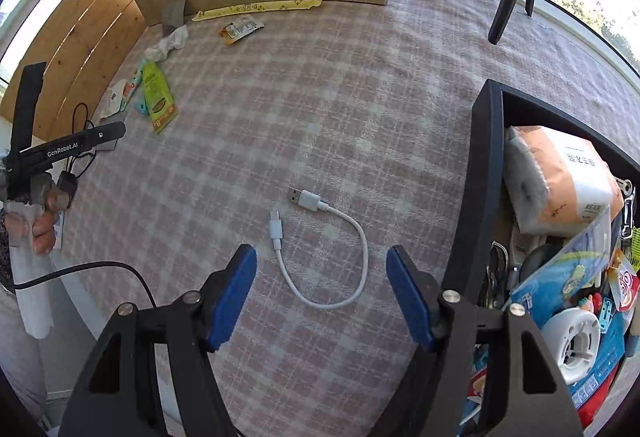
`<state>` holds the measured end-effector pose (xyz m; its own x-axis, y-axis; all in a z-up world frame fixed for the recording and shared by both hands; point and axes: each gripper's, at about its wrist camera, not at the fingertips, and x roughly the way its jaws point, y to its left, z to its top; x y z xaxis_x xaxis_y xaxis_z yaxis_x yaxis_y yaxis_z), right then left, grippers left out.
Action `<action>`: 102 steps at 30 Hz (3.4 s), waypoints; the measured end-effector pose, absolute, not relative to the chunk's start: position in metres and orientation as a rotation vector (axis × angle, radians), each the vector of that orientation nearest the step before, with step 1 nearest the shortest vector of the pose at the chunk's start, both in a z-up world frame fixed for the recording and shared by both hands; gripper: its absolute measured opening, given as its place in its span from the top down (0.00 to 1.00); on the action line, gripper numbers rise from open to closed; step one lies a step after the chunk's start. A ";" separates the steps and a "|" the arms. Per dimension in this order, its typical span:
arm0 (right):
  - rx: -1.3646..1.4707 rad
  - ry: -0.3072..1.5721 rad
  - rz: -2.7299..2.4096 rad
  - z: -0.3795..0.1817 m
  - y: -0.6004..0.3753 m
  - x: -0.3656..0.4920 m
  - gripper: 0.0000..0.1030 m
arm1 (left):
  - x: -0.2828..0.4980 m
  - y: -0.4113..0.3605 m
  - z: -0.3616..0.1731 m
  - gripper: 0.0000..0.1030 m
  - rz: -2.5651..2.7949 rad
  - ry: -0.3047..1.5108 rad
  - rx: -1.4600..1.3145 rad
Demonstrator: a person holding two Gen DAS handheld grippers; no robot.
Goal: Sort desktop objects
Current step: 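Move the left gripper to the green lotion bottle while the right approaches a Coffee-mate sachet, then grasp the green lotion bottle with the left gripper while the right grasps the sachet, then carry the bottle and sachet into the black tray and open both grippers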
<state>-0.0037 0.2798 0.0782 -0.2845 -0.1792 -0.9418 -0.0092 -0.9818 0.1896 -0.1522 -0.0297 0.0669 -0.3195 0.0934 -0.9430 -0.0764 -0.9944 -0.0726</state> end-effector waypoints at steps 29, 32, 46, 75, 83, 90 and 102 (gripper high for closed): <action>1.748 0.028 -2.342 0.030 0.175 -0.277 0.35 | -0.254 -0.015 0.007 0.36 2.403 -0.070 -1.845; 1.769 0.031 -2.316 0.022 0.173 -0.289 0.35 | -0.254 -0.002 0.007 0.47 2.414 0.003 -1.818; 1.763 0.174 -2.348 0.010 0.150 -0.298 0.40 | -0.233 0.021 0.009 0.63 2.428 0.038 -1.716; 1.831 -0.245 -2.514 0.051 0.266 -0.151 0.67 | -0.165 0.082 0.020 0.81 2.257 0.105 -1.670; 1.802 -0.251 -2.560 0.066 0.281 -0.127 0.67 | -0.134 0.079 0.026 0.81 2.252 0.203 -1.644; 1.806 -0.257 -2.570 0.067 0.283 -0.118 0.67 | -0.124 0.084 0.030 0.87 2.245 0.153 -1.645; 1.732 -0.481 -2.712 0.118 0.364 -0.023 0.67 | -0.097 0.168 0.107 0.87 2.100 0.263 -1.404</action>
